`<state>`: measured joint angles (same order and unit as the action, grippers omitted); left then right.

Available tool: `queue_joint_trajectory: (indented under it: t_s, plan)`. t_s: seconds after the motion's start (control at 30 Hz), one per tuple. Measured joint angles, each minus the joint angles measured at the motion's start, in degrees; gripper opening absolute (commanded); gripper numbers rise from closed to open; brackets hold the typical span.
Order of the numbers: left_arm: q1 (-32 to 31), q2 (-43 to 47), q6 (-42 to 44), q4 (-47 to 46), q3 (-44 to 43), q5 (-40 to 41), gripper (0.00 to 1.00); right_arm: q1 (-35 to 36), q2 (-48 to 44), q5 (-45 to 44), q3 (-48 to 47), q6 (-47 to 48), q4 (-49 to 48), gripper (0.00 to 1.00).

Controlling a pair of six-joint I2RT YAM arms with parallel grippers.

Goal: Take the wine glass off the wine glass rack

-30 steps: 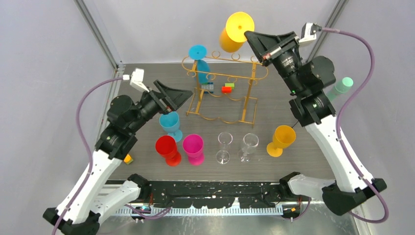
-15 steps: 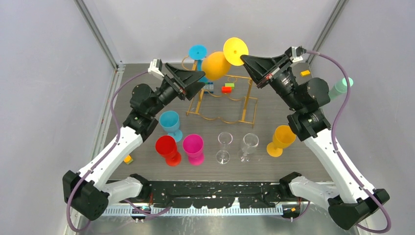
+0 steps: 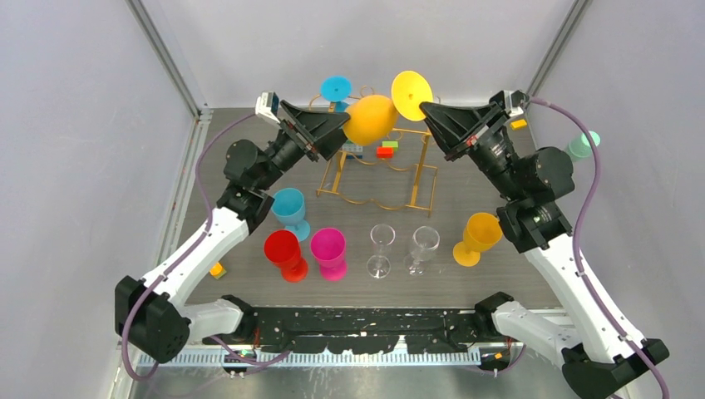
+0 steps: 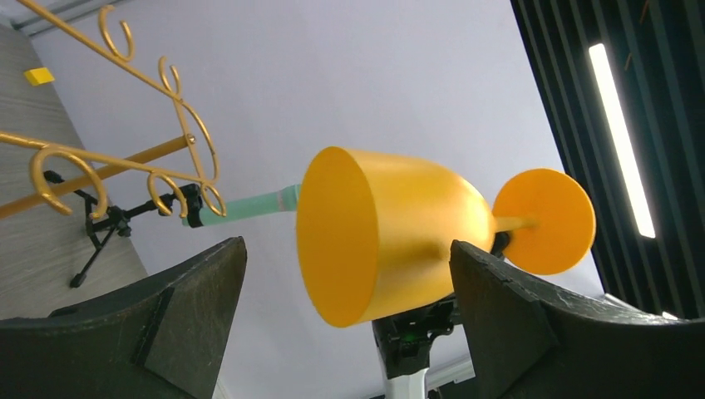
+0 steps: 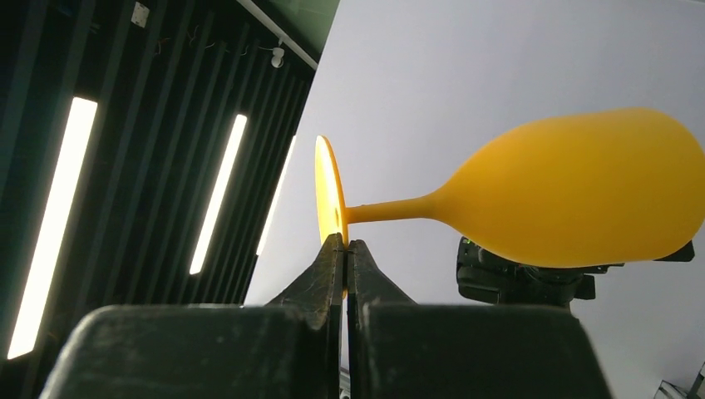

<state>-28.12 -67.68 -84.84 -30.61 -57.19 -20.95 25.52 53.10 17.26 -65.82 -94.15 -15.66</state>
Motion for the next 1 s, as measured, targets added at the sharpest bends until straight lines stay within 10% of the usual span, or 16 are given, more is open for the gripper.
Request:
queue_joint_trajectory:
  t_s: [0.17,0.53,0.77,1.0]
  plan:
    - [0.02,-0.57,-0.70,-5.18,-0.04,-2.14,0.78,0.00,0.66,-0.02,2.19,-2.23,-1.03,0.00]
    - [0.94,-0.04,-3.50,-13.44,0.00,-4.52,0.01,-0.61,2.27,-3.21,8.15,-9.22,-9.99,0.00]
    - [1.01,2.80,-3.48,-16.81,0.26,-5.09,0.00,-0.46,2.54,-5.27,11.10,-11.23,-10.58,0.03]
    - [0.94,3.08,-1.79,-16.31,0.68,-5.60,0.00,-0.48,3.04,-5.53,12.13,-9.57,-9.92,0.51]
